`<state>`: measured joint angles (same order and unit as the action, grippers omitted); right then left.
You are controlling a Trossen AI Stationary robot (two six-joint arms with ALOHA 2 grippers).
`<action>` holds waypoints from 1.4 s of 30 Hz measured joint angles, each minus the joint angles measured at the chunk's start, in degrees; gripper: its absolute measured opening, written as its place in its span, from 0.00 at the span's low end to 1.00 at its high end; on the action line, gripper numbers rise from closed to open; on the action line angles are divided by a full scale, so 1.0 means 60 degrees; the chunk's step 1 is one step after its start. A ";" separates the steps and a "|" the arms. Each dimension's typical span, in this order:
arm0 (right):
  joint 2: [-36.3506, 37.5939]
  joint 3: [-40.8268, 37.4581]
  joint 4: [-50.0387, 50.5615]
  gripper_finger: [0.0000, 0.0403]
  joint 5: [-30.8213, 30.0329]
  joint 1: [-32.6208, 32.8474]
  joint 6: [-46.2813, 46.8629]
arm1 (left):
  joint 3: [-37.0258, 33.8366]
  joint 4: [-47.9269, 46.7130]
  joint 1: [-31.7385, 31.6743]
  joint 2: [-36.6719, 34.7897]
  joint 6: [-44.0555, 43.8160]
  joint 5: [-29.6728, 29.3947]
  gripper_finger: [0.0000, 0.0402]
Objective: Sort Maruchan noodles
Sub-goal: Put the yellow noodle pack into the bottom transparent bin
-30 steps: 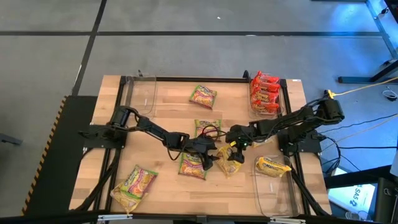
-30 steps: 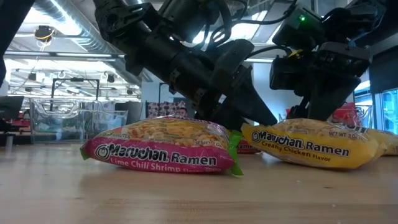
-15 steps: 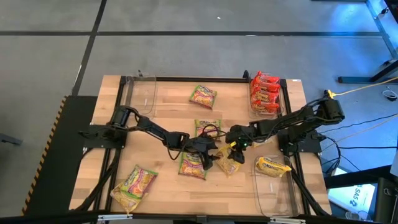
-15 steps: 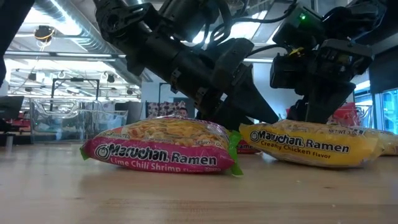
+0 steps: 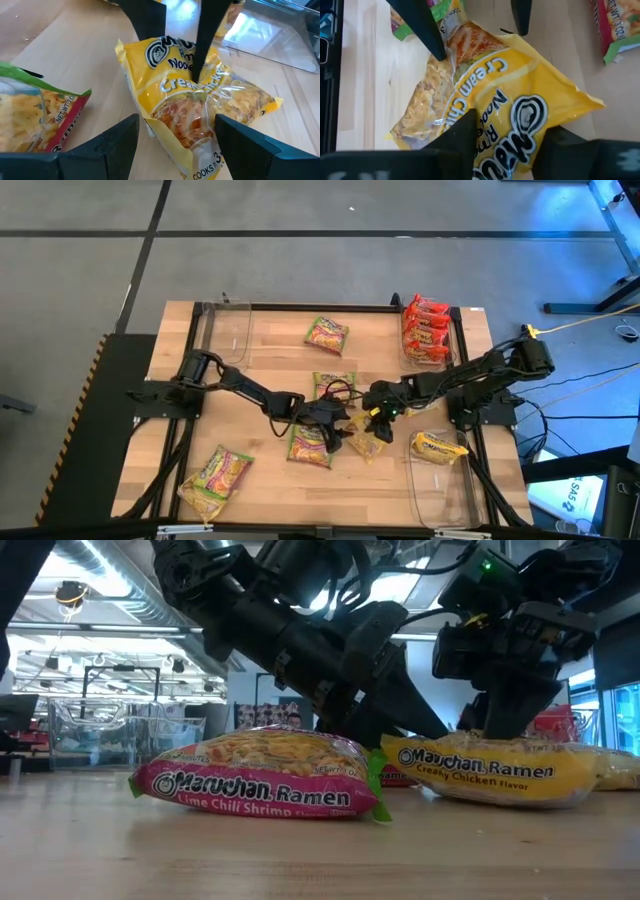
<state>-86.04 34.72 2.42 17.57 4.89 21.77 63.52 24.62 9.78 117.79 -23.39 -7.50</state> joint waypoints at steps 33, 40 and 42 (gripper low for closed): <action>0.1505 0.0029 0.0395 0.11 -0.0762 0.0004 -0.1154 | -0.0003 -0.2648 0.0361 -0.1455 0.0759 -0.0846 0.63; 0.1763 0.0029 0.0494 0.02 -0.0897 -0.0007 -0.1442 | -0.0003 -0.2651 0.0358 -0.1455 0.0759 -0.0846 0.63; 0.1763 0.0029 0.0487 0.02 -0.0925 -0.0007 -0.1457 | -0.0003 -0.2651 0.0358 -0.1455 0.0759 -0.0846 0.63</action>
<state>-75.46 34.89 5.34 12.02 4.84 13.03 63.51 8.71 11.92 109.06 -18.83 -12.58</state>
